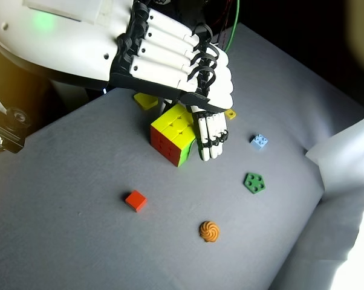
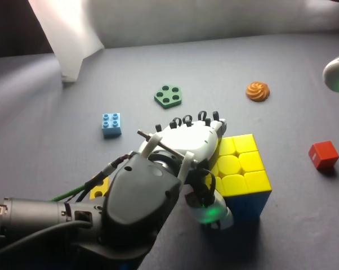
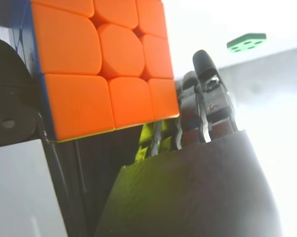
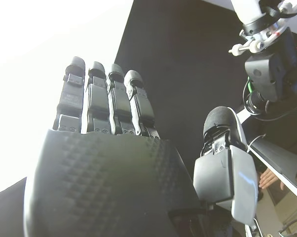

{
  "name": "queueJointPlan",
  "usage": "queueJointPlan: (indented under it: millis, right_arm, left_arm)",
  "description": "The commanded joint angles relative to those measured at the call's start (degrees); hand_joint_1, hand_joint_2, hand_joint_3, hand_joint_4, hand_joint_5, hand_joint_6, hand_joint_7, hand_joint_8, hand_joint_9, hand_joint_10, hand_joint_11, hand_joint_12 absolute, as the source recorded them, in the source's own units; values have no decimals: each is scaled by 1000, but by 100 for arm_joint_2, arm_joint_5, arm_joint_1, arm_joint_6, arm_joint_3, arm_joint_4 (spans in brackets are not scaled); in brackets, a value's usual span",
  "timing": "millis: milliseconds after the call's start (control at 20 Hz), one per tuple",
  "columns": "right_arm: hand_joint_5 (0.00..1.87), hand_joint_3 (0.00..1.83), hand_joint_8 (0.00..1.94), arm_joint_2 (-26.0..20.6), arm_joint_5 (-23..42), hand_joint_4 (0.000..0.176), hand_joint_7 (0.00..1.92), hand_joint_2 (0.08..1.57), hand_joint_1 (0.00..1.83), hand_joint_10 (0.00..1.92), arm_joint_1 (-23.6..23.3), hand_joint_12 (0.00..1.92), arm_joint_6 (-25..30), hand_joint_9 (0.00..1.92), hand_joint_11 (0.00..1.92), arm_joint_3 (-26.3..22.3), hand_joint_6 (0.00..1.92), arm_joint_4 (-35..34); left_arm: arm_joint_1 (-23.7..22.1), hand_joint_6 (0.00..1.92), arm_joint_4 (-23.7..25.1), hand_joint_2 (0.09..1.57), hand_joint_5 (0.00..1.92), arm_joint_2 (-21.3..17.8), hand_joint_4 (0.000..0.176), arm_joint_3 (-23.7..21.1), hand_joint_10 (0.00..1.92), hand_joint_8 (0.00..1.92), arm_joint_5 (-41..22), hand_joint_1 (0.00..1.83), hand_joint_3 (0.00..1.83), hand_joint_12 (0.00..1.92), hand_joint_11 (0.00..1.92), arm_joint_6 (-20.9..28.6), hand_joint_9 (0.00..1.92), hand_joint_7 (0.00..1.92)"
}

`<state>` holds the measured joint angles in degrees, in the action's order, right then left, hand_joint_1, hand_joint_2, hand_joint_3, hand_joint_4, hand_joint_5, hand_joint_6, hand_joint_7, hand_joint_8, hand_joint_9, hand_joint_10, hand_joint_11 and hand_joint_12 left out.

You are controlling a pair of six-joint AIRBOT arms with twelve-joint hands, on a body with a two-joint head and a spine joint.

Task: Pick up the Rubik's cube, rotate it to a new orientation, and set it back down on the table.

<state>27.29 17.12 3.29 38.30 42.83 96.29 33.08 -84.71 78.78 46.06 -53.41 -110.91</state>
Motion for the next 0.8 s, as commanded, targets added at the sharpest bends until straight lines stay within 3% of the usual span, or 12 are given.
queueJointPlan:
  millis: [0, 100, 200, 300, 400, 500, 600, 650, 700, 750]
  right_arm:
    - [102, 0, 7, -12, -48, 0, 97, 1138, 0, 8, -112, 210, 26, 70, 0, -6, 3, -210]
    - [117, 0, 5, -12, -48, 0, 107, 1131, 0, 6, -112, 230, 26, 75, 0, -6, 5, -210]
    - [116, 0, 4, -14, -48, 0, 119, 1126, 0, 8, -111, 267, 26, 90, 0, -6, 0, -210]
    - [84, 2, 1, -17, -48, 0, 78, 1140, 0, 3, -111, 142, 26, 51, 0, -6, 1, -210]
    - [114, 1, 6, -28, -48, 0, 111, 1144, 0, 7, -112, 180, 26, 71, 0, -6, 5, -210]
    - [95, 0, 2, -30, -47, 0, 94, 1140, 0, 2, -112, 165, 26, 55, 0, -6, 1, -210]
    - [108, 2, 2, -30, -47, 0, 105, 1147, 0, 3, -111, 189, 26, 69, 0, -7, 2, -210]
    - [83, 0, 1, -30, -47, 0, 79, 1144, 0, 1, -111, 139, 26, 48, 0, -7, 0, -210]
    - [84, 0, 2, -30, -47, 0, 79, 1138, 0, 2, -111, 141, 26, 51, 0, -7, 1, -210]
    - [79, 0, 3, -30, -47, 0, 68, 1137, 0, 4, -111, 93, 26, 32, 0, -7, 1, -210]
  left_arm:
    - [9, 15, 243, 840, 163, 65, 0, 25, 12, 8, 4, 1189, 0, 667, 0, 13, 71, 83]
    - [10, 3, 243, 849, 154, 67, 0, 20, 2, 1, 4, 1185, 1, 573, 0, 13, 50, 68]
    - [15, 0, 257, 840, 145, 65, 0, 11, 9, 0, 4, 1202, 0, 599, 0, 13, 74, 62]
    - [21, 8, 261, 856, 169, 65, 0, 4, 22, 14, 5, 1224, 5, 707, 0, 13, 134, 127]
    - [23, 14, 266, 956, 273, 59, 0, 0, 20, 8, 16, 1272, 33, 815, 0, 13, 230, 241]
    - [20, 24, 291, 1132, 428, 39, 0, -10, 50, 25, 19, 1223, 14, 940, 80, 13, 507, 513]
    - [20, 36, 299, 1148, 700, 23, 0, -27, 76, 42, 21, 1289, 1, 870, 337, 13, 813, 825]
    - [22, 964, 299, 1188, 714, 14, 0, -36, 1005, 916, 21, 1349, 0, 754, 568, 13, 869, 887]
    - [25, 1182, 311, 1180, 720, 0, 0, -46, 1206, 1140, 21, 1358, 0, 751, 663, 13, 858, 877]
    - [28, 1030, 319, 1146, 840, -12, 0, -56, 1161, 1162, 26, 1463, 0, 1361, 611, 13, 905, 927]
